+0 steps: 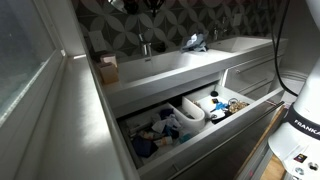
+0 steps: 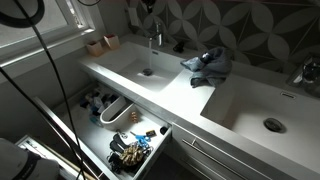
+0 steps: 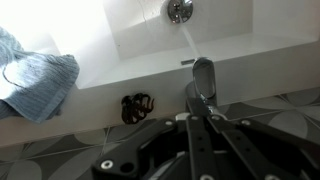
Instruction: Open and close the tap
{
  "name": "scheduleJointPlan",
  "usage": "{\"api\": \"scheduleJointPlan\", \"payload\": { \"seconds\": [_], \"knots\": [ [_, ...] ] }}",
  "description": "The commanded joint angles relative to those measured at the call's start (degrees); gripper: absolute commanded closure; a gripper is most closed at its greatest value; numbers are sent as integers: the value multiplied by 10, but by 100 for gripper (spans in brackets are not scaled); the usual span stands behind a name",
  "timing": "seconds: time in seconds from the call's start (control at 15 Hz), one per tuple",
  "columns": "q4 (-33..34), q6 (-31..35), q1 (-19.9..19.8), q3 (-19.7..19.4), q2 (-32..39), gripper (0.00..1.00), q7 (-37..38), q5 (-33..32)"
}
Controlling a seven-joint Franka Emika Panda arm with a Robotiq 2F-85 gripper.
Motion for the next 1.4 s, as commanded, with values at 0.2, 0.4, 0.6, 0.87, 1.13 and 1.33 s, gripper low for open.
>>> {"api": "scheduleJointPlan", "payload": {
  "seconds": [0.2,0.4,0.6,0.87,1.13,1.33],
  "knots": [
    [-31,2,2,6,-19,100,16,13],
    [-25,7,-1,12,-10,100,33,26],
    [-22,16,-9,21,-5,100,53,53],
    [-18,44,-20,27,6,100,74,98],
    [-13,68,-32,25,20,100,83,128],
    [-7,84,-40,26,33,100,91,146]
  ]
}}
